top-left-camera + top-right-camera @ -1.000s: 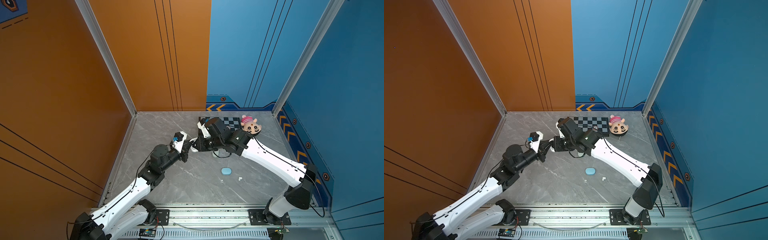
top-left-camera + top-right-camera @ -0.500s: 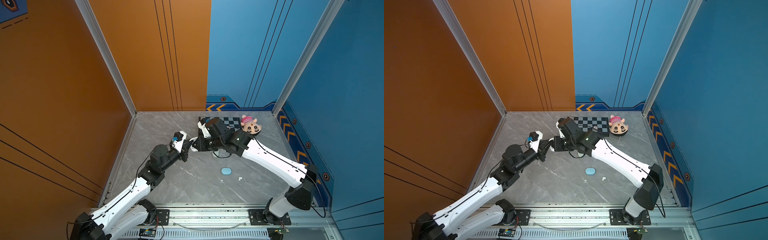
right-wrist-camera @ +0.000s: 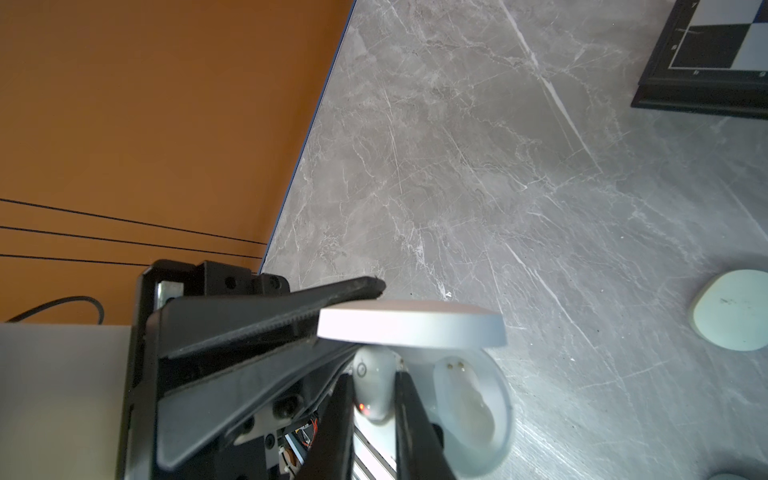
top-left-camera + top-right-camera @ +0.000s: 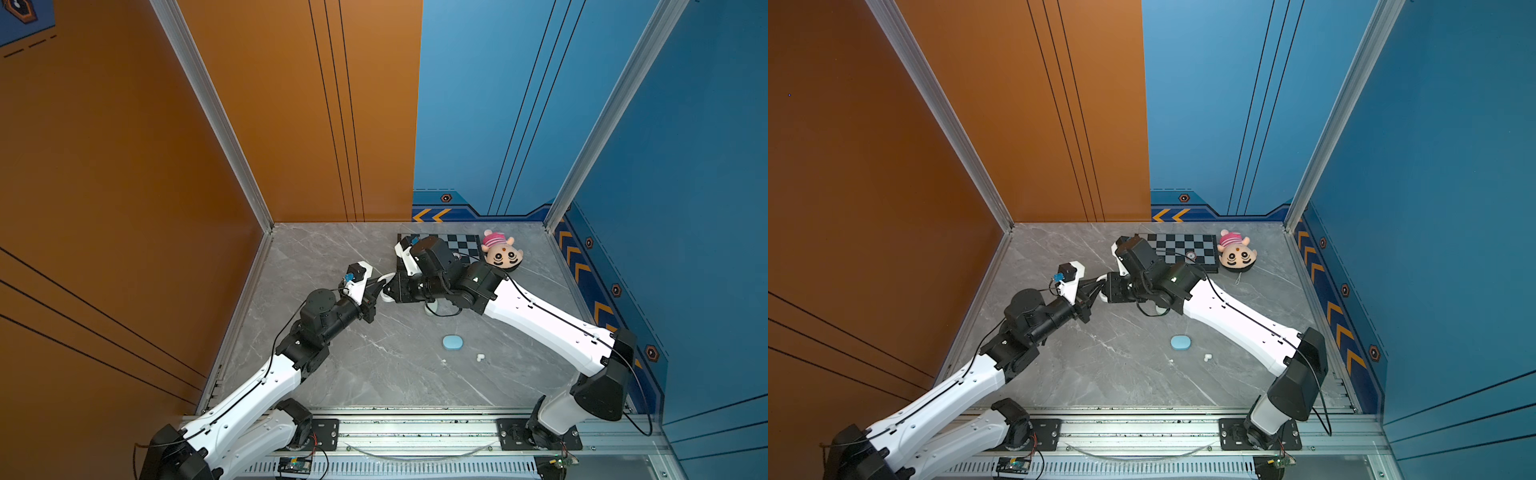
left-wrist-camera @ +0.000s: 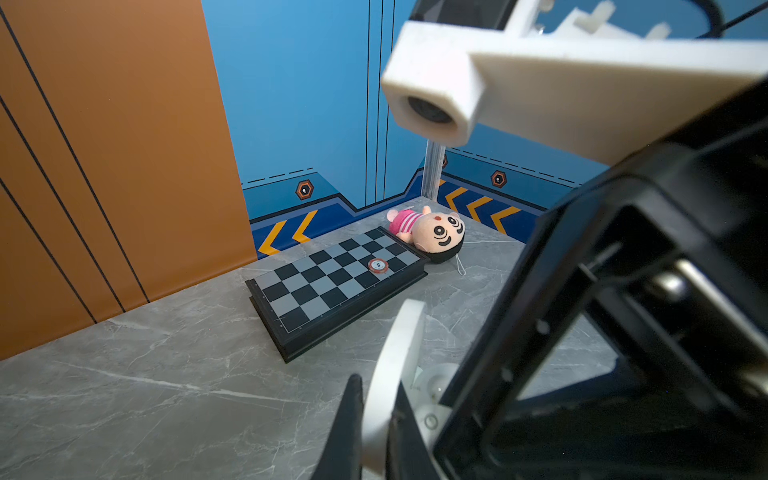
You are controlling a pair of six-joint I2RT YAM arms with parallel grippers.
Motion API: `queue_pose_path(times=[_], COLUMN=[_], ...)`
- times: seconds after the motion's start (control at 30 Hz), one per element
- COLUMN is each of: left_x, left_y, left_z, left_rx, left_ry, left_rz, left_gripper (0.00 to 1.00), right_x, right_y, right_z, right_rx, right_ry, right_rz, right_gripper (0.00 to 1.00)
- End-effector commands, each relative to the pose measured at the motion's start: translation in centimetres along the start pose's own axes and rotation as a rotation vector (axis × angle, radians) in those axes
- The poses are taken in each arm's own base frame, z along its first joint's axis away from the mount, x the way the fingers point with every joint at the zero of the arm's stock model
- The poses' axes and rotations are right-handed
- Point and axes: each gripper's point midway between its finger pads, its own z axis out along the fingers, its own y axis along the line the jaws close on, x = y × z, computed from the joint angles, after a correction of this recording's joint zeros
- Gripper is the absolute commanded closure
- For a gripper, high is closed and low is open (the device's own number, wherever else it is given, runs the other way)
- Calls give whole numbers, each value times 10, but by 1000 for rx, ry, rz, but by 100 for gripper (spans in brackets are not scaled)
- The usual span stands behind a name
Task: Insert the wireless bluetooth earbuds into the charging case
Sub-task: 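Press the earbud down into the case slot with the right gripper, then open the right gripper and move it to the last white earbud on the table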
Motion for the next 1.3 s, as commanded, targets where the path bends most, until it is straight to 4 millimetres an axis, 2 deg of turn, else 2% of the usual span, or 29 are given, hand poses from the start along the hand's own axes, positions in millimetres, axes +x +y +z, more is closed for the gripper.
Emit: queue_pose_path(times=[0.0,0.27,0.6,0.83,1.03,1.1,1.17,1.27], left_x=[-21,-21,-24,-24,-23,-23,-24,-25], left_y=[-2,-1,-1,-1,-1,-2,-5,-13], left_z=[-1,-3,-3,-3,-3,-4,-4,-5], left_rx=[5,0,0,0,1,8,29,78], left_ry=[-68,-71,-78,-77,-74,-76,-78,-79], left_rz=[3,5,6,8,11,11,14,16], left_gripper=[100,100,100,100,100,100,100,100], right_x=[1,2,-2,-18,-38,-40,-38,-20], right_y=[1,-4,-8,-2,5,-3,-23,-75], right_z=[3,4,-3,-30,-67,-80,-92,-105], right_rx=[8,27,47,31,10,50,108,242], right_ry=[-11,-17,-37,-90,-170,-201,-218,-194], right_rz=[-5,-11,-14,-27,-71,-80,-38,120], right_gripper=[83,82,70,68,68,68,68,68])
